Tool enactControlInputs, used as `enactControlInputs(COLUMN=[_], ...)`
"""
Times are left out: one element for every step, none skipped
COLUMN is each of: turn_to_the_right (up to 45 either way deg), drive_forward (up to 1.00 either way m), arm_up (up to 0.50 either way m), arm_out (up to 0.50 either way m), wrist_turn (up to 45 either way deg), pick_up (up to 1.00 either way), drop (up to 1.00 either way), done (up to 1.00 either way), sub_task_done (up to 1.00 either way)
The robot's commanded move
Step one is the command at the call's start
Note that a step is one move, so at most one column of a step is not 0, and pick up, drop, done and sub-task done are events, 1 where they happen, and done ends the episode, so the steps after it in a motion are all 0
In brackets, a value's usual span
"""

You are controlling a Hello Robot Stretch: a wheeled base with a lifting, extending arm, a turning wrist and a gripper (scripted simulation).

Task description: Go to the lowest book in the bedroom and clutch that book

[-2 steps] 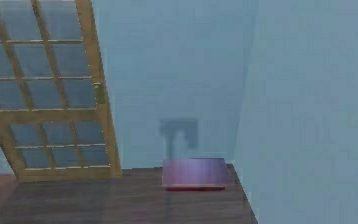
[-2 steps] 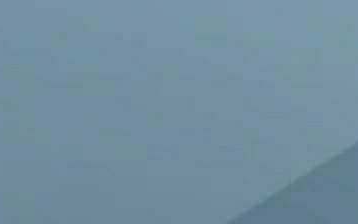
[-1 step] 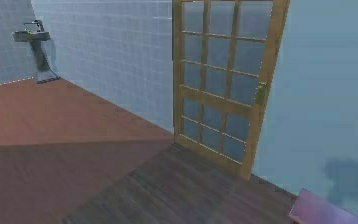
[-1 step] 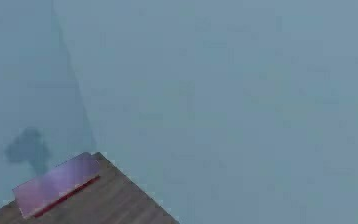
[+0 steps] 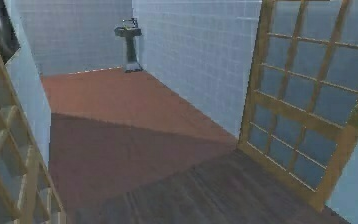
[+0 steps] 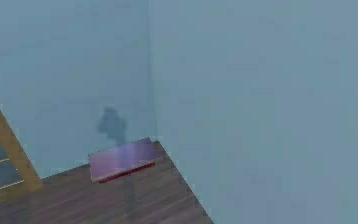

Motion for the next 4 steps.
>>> enactControlInputs(turn_to_the_right=[0.0,-21.0,0.0,-12.0], drive_forward=[0.35,0.0,1.0,0.0], arm_up=[0.0,0.0,0.0,0.0], arm_out=[0.0,0.0,0.0,0.0], wrist_turn=[0.0,0.0,0.0,0.0], pick_up=[0.0,0.0,0.0,0.0], drop=[0.0,0.0,0.0,0.0], done=[0.0,0.0,0.0,0.0], sub_task_done=[0.0,0.0,0.0,0.0])
